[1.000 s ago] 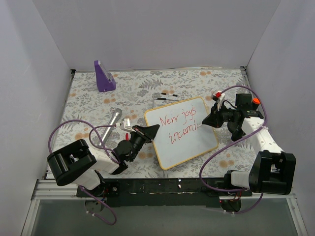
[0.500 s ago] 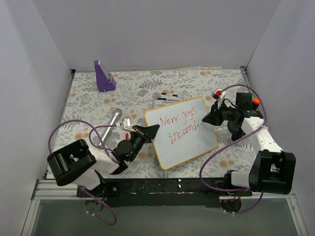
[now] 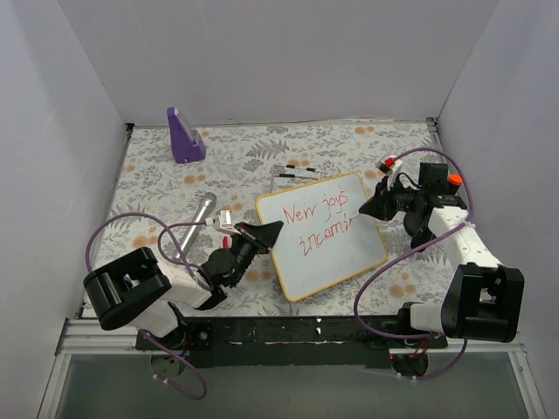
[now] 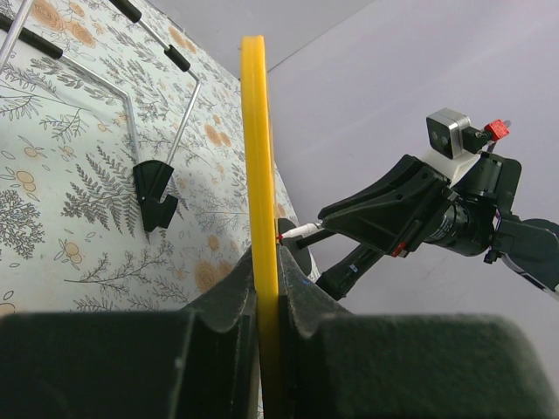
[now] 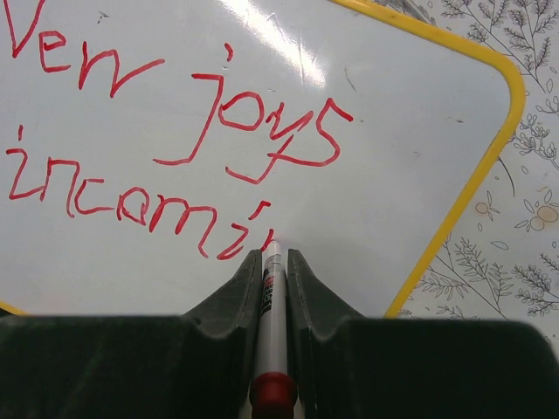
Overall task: Write a sentence on the whiteboard
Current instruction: Write on the whiteboard with the whiteboard marker without the cap.
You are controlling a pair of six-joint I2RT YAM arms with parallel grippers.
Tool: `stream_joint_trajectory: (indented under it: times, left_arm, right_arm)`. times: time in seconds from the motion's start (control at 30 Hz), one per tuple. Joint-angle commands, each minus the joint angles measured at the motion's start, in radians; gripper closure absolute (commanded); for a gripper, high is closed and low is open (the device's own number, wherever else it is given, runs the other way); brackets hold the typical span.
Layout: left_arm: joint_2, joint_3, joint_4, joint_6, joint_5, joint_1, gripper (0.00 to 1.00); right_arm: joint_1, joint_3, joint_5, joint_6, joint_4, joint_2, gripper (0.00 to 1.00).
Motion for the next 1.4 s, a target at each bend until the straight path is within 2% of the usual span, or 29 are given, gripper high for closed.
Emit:
stream_joint_trajectory:
  times: [0.0,0.33,0.93,1.1,1.37]
  left_arm:
    - [-0.019,-0.011,0.265,0.071,0.038,-0.005,1.00]
    - [-0.026,-0.014,0.265,0.072,0.037,-0.005,1.00]
    - [-0.024,-0.019,0.268,0.072,0.032,-0.005,1.00]
    - [-0.016,-0.017,0.271,0.074,0.032,-0.005,1.00]
    - [-0.019,-0.012,0.267,0.075,0.035,-0.005,1.00]
  right_arm:
    - [0.004,0.037,0.022,0.022,0.063,0.008,0.99]
    - [-0.018,0.031,0.036,0.017,0.068,0.001,0.99]
    - [-0.019,0.031,0.013,-0.147,-0.142,-0.006,0.99]
    - [-0.030,0.042,0.053,-0.141,-0.146,-0.026,0.99]
    - [-0.081,0.091,-0.025,-0.104,-0.132,-0.047,0.99]
